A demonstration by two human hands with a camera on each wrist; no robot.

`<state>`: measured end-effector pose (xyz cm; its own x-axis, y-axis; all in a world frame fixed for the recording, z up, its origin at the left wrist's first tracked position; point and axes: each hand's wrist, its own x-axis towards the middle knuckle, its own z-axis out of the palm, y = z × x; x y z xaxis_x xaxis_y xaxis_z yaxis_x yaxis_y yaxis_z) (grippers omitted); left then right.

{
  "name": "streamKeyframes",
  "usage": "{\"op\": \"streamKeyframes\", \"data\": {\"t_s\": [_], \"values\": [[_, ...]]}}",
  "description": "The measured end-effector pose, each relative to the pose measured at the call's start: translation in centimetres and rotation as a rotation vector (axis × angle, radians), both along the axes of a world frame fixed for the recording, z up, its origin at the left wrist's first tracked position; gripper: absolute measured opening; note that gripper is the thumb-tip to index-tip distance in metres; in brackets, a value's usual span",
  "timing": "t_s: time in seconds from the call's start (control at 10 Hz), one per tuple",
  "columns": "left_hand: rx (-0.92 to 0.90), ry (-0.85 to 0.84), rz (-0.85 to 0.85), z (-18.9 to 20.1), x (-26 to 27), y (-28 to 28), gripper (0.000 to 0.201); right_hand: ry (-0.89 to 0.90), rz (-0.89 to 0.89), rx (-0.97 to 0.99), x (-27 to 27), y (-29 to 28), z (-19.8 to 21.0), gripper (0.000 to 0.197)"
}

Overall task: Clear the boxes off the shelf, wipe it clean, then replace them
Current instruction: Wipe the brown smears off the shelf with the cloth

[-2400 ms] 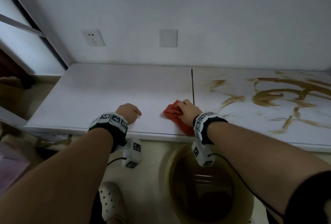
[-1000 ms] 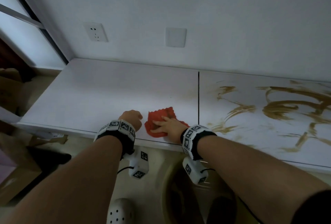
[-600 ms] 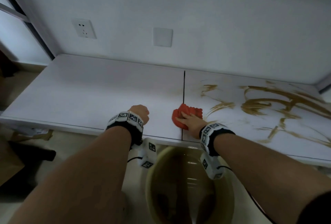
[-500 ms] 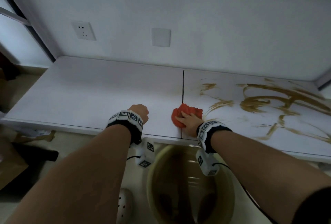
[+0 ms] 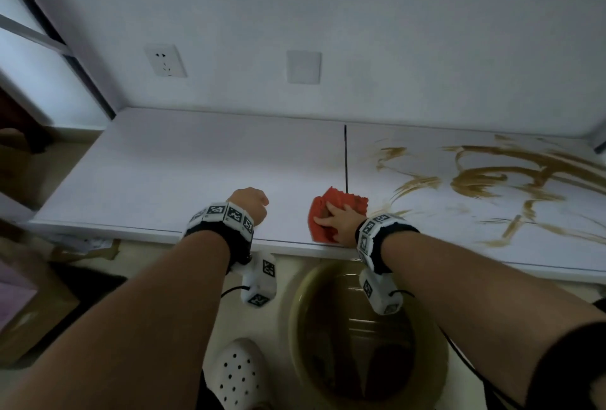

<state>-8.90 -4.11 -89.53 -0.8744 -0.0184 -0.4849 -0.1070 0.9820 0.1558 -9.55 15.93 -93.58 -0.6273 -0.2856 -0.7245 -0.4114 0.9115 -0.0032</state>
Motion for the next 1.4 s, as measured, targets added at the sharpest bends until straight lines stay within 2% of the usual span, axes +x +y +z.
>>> {"op": "streamKeyframes", "data": {"t_s": [0.3, 0.4, 0.5, 0.6, 0.7, 0.8, 1.0, 1.1, 1.2, 1.3, 1.4], "values": [[-0.132, -0.060, -0.018, -1.8, -3.2, -0.9, 0.039, 0.043, 0.082, -0.033, -4.0, -1.7, -1.3, 0.084], [-0.152, -0.056, -0.036, -2.9, -5.2, 0.1, 0.040, 0.066, 0.094, -0.033, -6.3, -2.0, -1.6, 0.082], [-0.159, -0.037, -0.030, -3.9, -7.0, 1.3, 0.038, 0.094, 0.080, -0.055, -8.8, -2.3, -1.9, 0.068], [-0.142, -0.028, -0.035, -4.7, -8.4, 2.5, 0.039, 0.138, 0.019, -0.131, -11.3, -2.4, -2.1, 0.062], [-0.146, -0.023, -0.028, -5.9, -9.3, 3.3, 0.041, 0.138, 0.037, -0.096, -13.7, -2.0, -2.2, 0.062], [-0.173, -0.026, -0.001, -6.7, -10.1, 3.0, 0.040, 0.226, -0.052, -0.206, -15.5, -0.8, -3.0, 0.058], [-0.259, -0.134, -0.147, -7.5, -11.8, 3.0, 0.026, 0.321, -0.222, -0.187, -16.5, 3.4, -3.3, 0.055], [-0.262, -0.165, -0.153, -7.5, -12.0, 3.3, 0.016, 0.366, -0.284, -0.163, -15.3, 4.9, -3.3, 0.055], [-0.283, -0.206, -0.137, -8.3, -12.8, 3.7, 0.030, 0.250, -0.172, -0.133, -13.4, 5.4, -3.2, 0.058], [-0.296, -0.233, -0.169, -11.5, -14.8, 3.0, 0.031, 0.139, 0.001, -0.108, -11.4, 3.7, -2.9, 0.066], [-0.291, -0.155, -0.141, -7.6, -13.1, 3.4, 0.030, 0.116, 0.101, -0.112, -12.1, 1.2, -3.4, 0.070]]}}
